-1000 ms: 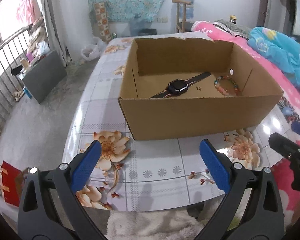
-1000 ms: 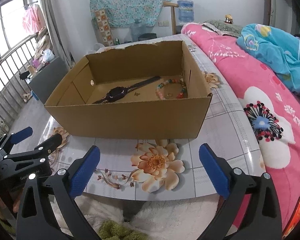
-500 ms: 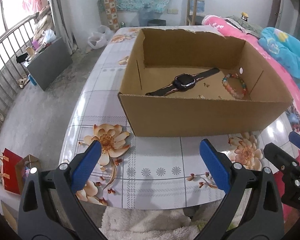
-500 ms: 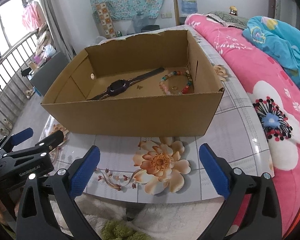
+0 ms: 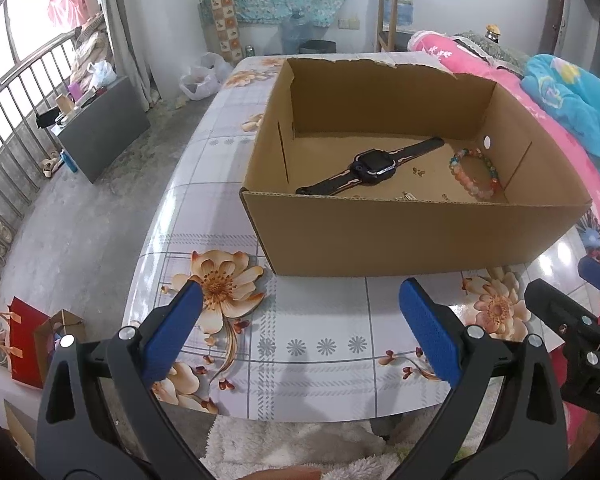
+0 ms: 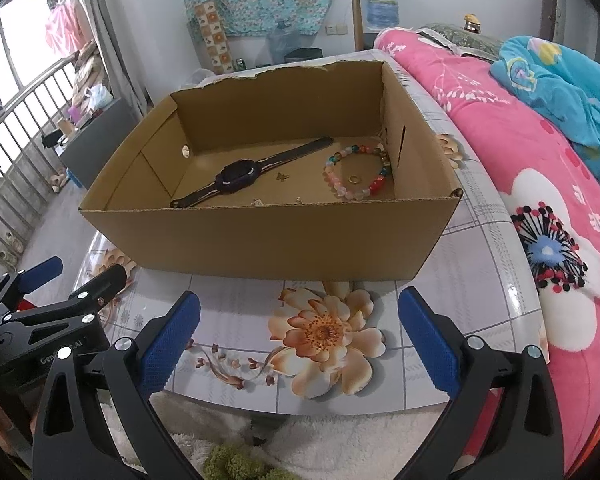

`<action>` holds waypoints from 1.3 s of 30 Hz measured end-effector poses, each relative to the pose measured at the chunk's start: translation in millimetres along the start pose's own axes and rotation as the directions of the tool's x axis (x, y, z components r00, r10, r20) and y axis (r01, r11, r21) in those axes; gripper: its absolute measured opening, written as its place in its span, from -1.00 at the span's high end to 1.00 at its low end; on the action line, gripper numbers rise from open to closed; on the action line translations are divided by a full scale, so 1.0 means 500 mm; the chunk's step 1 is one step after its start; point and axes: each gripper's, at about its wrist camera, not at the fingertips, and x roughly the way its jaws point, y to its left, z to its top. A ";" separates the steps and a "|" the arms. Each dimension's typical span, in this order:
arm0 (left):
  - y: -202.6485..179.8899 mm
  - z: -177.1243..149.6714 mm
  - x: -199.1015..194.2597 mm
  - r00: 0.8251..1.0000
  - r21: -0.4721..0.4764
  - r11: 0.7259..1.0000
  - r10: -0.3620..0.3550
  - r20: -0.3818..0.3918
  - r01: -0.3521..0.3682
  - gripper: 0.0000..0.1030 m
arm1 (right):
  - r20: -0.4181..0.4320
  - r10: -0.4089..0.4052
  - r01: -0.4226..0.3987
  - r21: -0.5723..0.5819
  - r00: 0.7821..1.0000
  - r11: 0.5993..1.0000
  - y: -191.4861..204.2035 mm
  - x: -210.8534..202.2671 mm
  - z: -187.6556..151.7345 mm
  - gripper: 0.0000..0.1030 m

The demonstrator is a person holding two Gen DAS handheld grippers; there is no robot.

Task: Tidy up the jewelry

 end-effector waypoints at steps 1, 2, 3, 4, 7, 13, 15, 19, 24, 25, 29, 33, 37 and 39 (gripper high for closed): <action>0.000 0.000 0.002 1.000 -0.001 1.000 0.000 -0.003 0.000 -0.84 | 0.001 0.000 0.000 0.000 1.000 1.000 0.001 0.000 0.000 -0.88; 0.000 0.000 0.002 1.000 -0.002 1.000 0.000 -0.004 0.000 -0.84 | 0.001 0.000 0.000 0.000 1.000 1.000 0.001 0.000 0.000 -0.88; -0.001 0.000 0.002 1.000 -0.002 1.000 0.000 -0.005 0.000 -0.84 | 0.002 -0.001 0.001 0.001 1.000 1.000 0.001 -0.001 0.000 -0.88; -0.001 0.000 0.003 1.000 -0.001 1.000 0.001 -0.007 -0.001 -0.84 | 0.002 -0.001 0.001 0.002 1.000 1.000 0.002 -0.001 0.001 -0.88; -0.002 0.000 0.004 1.000 0.001 1.000 0.002 -0.007 -0.002 -0.84 | 0.001 -0.002 0.002 0.003 1.000 1.000 0.001 0.000 0.002 -0.88; -0.004 -0.001 0.007 1.000 0.002 1.000 -0.001 -0.015 0.001 -0.84 | -0.001 -0.005 0.005 0.006 1.000 1.000 -0.002 0.001 0.005 -0.88; -0.006 -0.001 0.007 1.000 0.002 1.000 -0.002 -0.016 0.002 -0.84 | -0.001 -0.004 0.004 0.005 1.000 1.000 -0.002 0.001 0.005 -0.88; -0.006 -0.002 0.006 1.000 0.001 1.000 -0.003 -0.016 0.003 -0.84 | 0.000 -0.005 0.005 0.004 1.000 1.000 -0.002 0.002 0.005 -0.88; -0.006 -0.001 0.007 1.000 0.000 1.000 -0.002 -0.016 0.002 -0.84 | -0.002 -0.005 0.005 0.004 1.000 1.000 -0.002 0.001 0.005 -0.88; -0.006 -0.001 0.007 1.000 -0.001 1.000 -0.003 -0.016 0.003 -0.84 | -0.001 -0.005 0.005 0.004 1.000 1.000 -0.002 0.001 0.005 -0.88; -0.008 -0.002 0.007 1.000 0.001 1.000 -0.003 -0.016 0.003 -0.84 | -0.001 -0.006 0.006 0.004 1.000 1.000 -0.001 0.001 0.005 -0.88; -0.008 -0.002 0.006 1.000 -0.001 1.000 -0.005 -0.013 0.005 -0.84 | -0.001 -0.006 0.006 0.004 1.000 1.000 -0.002 0.001 0.005 -0.88; -0.009 0.000 0.006 1.000 -0.001 1.000 -0.004 -0.015 0.004 -0.84 | -0.001 -0.004 0.004 0.004 1.000 1.000 -0.002 0.002 0.005 -0.88; -0.009 -0.001 0.006 1.000 -0.001 1.000 -0.006 -0.015 0.006 -0.84 | -0.001 -0.006 0.006 0.003 1.000 1.000 -0.001 0.001 0.005 -0.88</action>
